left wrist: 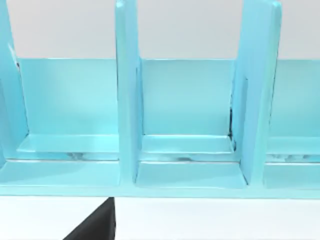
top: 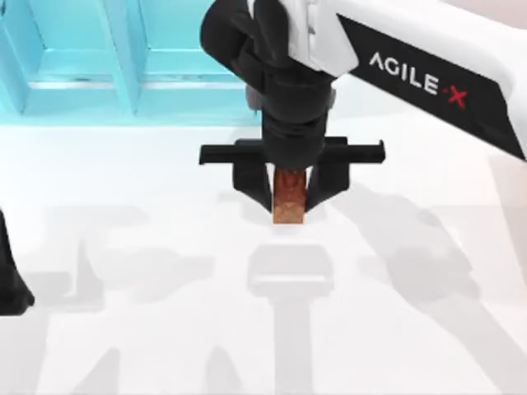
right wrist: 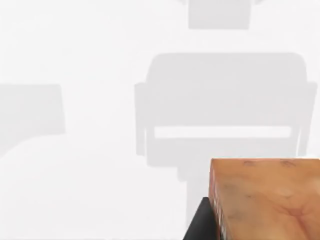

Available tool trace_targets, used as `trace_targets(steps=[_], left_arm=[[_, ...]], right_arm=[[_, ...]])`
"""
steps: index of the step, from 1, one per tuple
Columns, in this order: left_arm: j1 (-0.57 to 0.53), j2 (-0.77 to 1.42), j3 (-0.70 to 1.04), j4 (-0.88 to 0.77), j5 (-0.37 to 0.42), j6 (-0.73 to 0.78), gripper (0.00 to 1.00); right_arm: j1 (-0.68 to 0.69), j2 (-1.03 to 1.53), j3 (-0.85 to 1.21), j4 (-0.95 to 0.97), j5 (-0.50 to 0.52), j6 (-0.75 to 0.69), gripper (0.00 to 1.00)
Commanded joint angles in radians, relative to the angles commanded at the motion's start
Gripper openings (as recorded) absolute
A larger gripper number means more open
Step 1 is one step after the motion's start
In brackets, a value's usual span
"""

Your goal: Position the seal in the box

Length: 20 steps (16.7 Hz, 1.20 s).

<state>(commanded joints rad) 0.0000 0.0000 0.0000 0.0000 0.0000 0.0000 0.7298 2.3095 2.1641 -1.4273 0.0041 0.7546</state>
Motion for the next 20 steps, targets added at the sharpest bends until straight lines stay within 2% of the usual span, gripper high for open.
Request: trace_targets(steps=[2,5,8,15,18,20], left_arm=[[0.000,0.000,0.000,0.000,0.000,0.000,1.00],[0.000,0.000,0.000,0.000,0.000,0.000,1.00],[0.000,0.000,0.000,0.000,0.000,0.000,1.00],[0.000,0.000,0.000,0.000,0.000,0.000,1.00],[0.000,0.000,0.000,0.000,0.000,0.000,1.00],[0.000,0.000,0.000,0.000,0.000,0.000,1.00]], right_arm=[[-0.032,-0.009,-0.009,-0.002,0.000,-0.031,0.00],[-0.154,-0.049,-0.051,-0.002,-0.001,-0.151,0.00],[-0.356,-0.111,-0.125,-0.002,-0.001,-0.353,0.00],[-0.939,-0.318,-0.376,0.021,0.006,-0.947,0.00],[-1.103,-0.407,-0.466,0.044,0.003,-1.113,0.00],[-1.161,-0.447,-0.505,0.057,-0.001,-1.171,0.00]])
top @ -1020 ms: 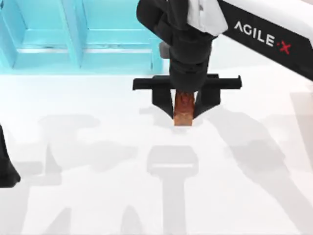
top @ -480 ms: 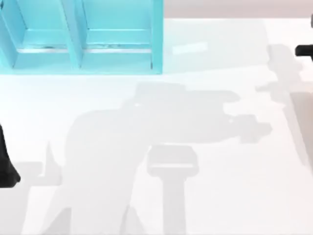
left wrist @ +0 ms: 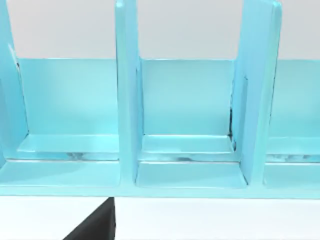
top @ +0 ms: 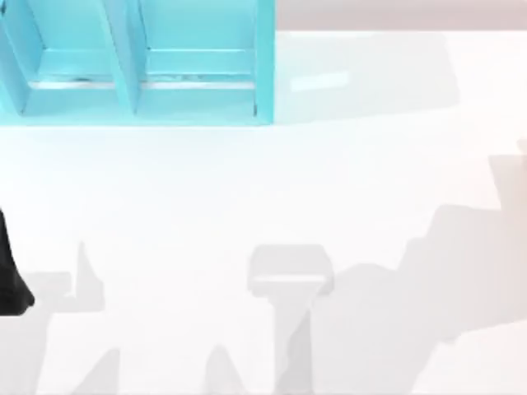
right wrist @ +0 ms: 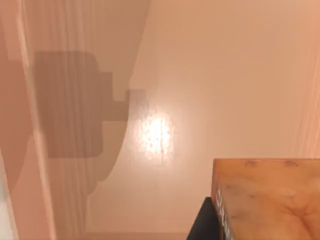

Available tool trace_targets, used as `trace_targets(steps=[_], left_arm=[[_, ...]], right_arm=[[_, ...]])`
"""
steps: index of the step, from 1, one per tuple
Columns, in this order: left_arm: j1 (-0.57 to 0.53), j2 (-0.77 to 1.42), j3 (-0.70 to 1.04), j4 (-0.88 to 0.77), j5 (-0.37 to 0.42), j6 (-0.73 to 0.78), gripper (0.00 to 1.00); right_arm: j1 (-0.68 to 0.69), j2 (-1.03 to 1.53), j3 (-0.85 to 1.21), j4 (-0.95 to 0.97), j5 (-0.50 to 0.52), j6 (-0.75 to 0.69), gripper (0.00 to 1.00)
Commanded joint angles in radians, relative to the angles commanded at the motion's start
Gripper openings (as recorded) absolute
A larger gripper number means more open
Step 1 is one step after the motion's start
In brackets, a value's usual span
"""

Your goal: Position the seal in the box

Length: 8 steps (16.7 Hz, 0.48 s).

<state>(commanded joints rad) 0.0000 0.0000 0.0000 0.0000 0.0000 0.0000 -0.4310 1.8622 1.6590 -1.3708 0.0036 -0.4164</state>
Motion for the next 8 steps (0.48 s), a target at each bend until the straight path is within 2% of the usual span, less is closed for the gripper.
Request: trace_targets(steps=[8], left_arm=[[0.000,0.000,0.000,0.000,0.000,0.000,1.00]], right_arm=[[-0.011,-0.006,-0.049,0.041,0.000,-0.012,0.00]])
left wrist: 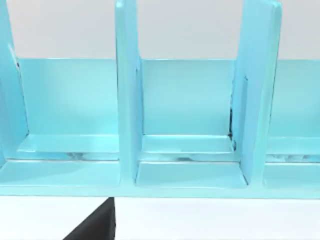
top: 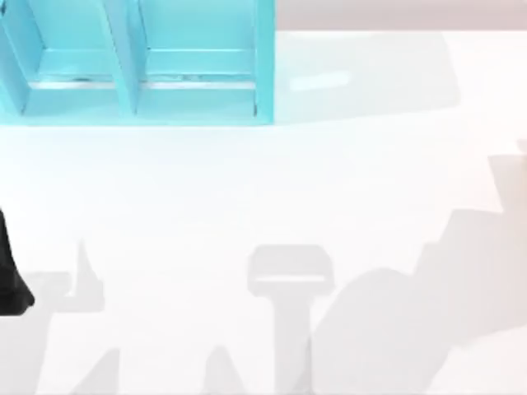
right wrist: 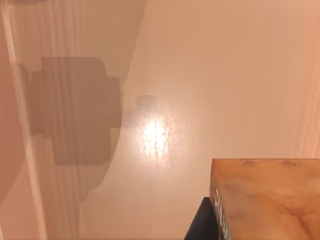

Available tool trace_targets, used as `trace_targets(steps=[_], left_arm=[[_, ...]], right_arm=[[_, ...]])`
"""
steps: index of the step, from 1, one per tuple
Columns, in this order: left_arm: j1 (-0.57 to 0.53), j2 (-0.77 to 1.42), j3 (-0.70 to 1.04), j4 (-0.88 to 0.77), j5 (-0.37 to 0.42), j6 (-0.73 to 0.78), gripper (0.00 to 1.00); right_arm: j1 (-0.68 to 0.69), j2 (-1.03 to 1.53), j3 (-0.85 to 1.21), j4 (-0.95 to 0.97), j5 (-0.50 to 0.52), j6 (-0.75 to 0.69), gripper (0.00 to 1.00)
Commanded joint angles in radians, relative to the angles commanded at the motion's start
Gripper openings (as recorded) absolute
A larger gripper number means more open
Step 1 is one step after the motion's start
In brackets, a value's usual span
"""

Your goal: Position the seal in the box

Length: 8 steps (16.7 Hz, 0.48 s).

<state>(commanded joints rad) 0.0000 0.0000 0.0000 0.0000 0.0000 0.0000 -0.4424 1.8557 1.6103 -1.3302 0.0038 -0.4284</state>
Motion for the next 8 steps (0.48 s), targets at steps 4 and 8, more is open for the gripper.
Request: trace_targets(steps=[4,8], left_arm=[[0.000,0.000,0.000,0.000,0.000,0.000,1.00],[0.000,0.000,0.000,0.000,0.000,0.000,1.00]], right_arm=[[0.000,0.005,-0.125,0.145,-0.003,0.000,0.00],[-0.001,0.015,-0.194,0.216,-0.001,-0.001,0.00]])
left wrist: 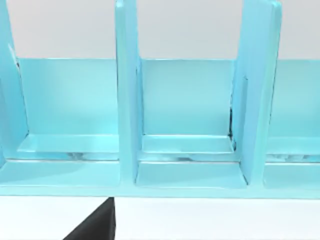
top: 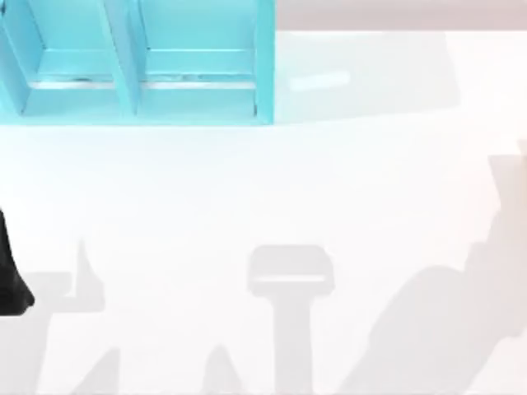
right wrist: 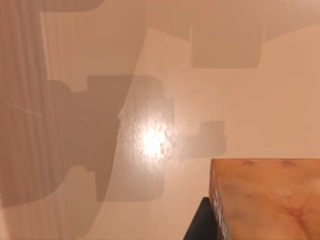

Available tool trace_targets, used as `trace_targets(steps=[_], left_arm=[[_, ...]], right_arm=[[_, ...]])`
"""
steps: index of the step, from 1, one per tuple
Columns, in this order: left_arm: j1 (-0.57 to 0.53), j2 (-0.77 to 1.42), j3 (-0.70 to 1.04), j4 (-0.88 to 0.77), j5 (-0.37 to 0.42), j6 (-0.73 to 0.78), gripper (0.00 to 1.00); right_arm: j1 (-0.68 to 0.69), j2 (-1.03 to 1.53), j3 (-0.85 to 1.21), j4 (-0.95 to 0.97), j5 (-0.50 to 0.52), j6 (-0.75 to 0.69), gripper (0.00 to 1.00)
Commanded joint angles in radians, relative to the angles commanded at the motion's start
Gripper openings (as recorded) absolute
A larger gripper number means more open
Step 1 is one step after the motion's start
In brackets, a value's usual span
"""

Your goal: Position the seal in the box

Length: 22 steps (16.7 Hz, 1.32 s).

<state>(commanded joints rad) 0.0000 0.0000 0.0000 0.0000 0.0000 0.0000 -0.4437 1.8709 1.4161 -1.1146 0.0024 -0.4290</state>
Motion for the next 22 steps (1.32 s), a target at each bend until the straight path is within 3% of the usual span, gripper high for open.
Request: trace_targets(steps=[3,16,22], left_arm=[[0.000,0.000,0.000,0.000,0.000,0.000,1.00],[0.000,0.000,0.000,0.000,0.000,0.000,1.00],[0.000,0.000,0.000,0.000,0.000,0.000,1.00]], right_arm=[[0.000,0.000,0.000,0.000,0.000,0.000,0.00],[0.000,0.000,0.000,0.000,0.000,0.000,0.98],[0.000,0.000,0.000,0.000,0.000,0.000,1.00]])
